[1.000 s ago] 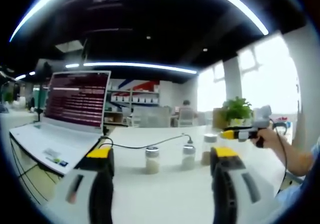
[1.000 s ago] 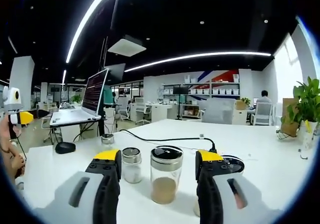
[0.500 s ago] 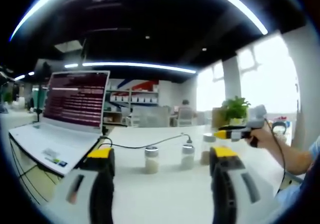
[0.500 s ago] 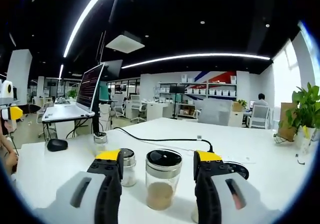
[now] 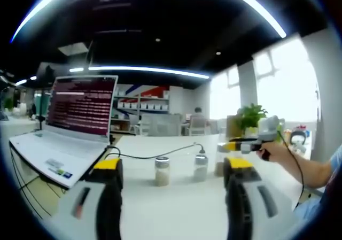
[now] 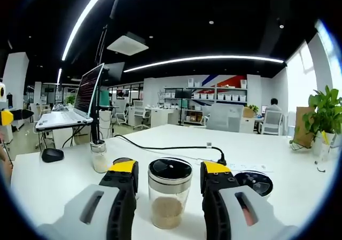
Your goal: Rotate the seasoning bottle until the label or dispensing opening points toward the visible target arrow and the bottle remains upright within the marked orientation range
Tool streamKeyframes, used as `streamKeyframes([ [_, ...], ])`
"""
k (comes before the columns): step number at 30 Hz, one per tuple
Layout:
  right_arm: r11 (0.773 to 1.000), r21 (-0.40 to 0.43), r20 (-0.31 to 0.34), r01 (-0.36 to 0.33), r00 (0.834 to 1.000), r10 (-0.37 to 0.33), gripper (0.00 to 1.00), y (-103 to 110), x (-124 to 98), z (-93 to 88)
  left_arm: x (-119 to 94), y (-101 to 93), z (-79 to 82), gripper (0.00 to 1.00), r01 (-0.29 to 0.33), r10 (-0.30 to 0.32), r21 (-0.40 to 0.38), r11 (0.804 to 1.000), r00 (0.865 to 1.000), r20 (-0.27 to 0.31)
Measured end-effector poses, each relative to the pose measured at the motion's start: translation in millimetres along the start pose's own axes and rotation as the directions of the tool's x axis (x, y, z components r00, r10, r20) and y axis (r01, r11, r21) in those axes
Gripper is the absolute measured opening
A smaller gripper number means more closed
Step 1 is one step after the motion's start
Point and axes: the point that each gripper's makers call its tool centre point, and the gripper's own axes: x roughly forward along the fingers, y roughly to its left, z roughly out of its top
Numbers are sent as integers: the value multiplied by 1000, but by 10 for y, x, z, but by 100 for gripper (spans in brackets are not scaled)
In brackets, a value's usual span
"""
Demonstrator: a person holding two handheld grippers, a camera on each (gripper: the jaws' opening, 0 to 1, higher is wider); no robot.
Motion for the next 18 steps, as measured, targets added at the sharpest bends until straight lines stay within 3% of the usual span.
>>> streamKeyframes([
  [9, 1000, 13, -4, 5, 1000, -5, 47, 24, 115, -64, -20, 6, 18, 82, 0, 0, -1, 1000, 1000, 6],
  [18, 999, 32, 35, 17, 999, -18, 48, 52, 193, -41, -51, 7, 37, 81, -3, 3, -3, 1000, 1000, 17],
])
